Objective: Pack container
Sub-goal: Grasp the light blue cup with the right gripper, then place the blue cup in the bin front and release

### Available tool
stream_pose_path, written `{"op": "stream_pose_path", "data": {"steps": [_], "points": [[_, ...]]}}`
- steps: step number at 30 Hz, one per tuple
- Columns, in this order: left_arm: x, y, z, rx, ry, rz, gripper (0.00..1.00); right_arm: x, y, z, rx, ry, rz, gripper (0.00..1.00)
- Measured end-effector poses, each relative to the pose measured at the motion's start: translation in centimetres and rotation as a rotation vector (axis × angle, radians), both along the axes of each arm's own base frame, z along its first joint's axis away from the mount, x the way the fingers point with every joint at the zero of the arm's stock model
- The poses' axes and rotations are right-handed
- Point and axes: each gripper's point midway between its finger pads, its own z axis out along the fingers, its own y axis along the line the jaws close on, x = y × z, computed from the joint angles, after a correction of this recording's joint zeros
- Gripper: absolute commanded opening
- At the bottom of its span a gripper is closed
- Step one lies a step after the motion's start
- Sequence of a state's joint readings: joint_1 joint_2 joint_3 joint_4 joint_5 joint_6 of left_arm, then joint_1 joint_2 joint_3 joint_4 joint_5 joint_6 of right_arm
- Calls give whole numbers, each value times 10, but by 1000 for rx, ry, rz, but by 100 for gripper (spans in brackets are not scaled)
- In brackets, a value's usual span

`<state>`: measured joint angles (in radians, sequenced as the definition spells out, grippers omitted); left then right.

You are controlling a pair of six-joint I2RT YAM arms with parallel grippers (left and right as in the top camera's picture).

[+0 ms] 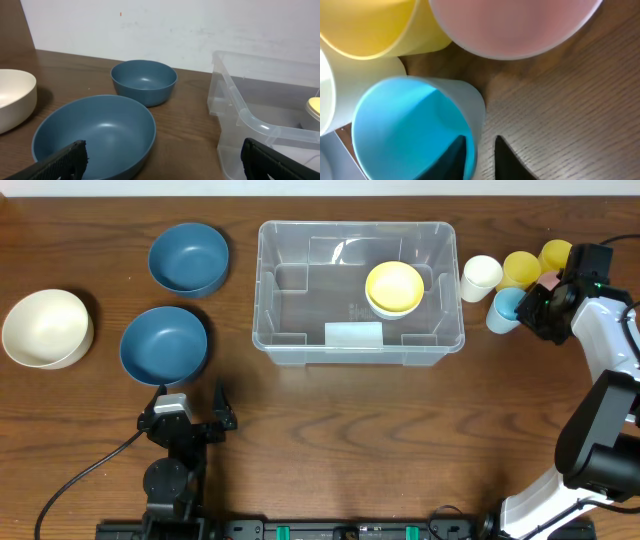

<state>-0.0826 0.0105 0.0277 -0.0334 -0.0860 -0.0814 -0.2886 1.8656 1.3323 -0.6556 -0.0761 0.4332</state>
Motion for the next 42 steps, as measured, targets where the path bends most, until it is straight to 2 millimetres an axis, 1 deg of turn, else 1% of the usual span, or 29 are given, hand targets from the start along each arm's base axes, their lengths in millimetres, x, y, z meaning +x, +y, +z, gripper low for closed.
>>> {"op": "stream_pose_path", "data": {"steps": [4,12,16,19,21,22,24,27,29,31,33,35,37,38,39,42], "points": [[0,0,0,0,0,0,98,2,-1,1,-4,-8,4,1],[0,0,0,0,0,0,98,0,0,-3,-1,7,9,1],[0,0,0,0,0,0,98,-3,4,-4,17,22,15,1],[0,0,0,0,0,0,98,-12,9,0,35,45,24,1],[0,0,0,0,0,0,98,-20,11,9,37,51,26,1],[0,0,0,0,0,0,98,-22,12,17,35,43,27,1],[0,0,0,0,0,0,98,-27,13,44,20,-3,27,1],[0,0,0,0,0,0,98,-40,17,105,-22,-134,30,1],[0,0,0,0,0,0,98,-53,21,152,-57,-247,33,1],[0,0,0,0,0,0,98,-65,26,184,-80,-333,39,1],[0,0,0,0,0,0,98,-76,36,215,-95,-424,61,1],[0,0,0,0,0,0,98,-82,51,232,-90,-476,102,1],[0,0,0,0,0,0,98,-83,70,238,-74,-499,157,1],[0,0,0,0,0,0,98,-82,79,238,-65,-502,185,1],[0,0,0,0,0,0,98,-80,93,237,-50,-500,228,1],[0,0,0,0,0,0,98,-70,129,226,-18,-477,333,1]]}}
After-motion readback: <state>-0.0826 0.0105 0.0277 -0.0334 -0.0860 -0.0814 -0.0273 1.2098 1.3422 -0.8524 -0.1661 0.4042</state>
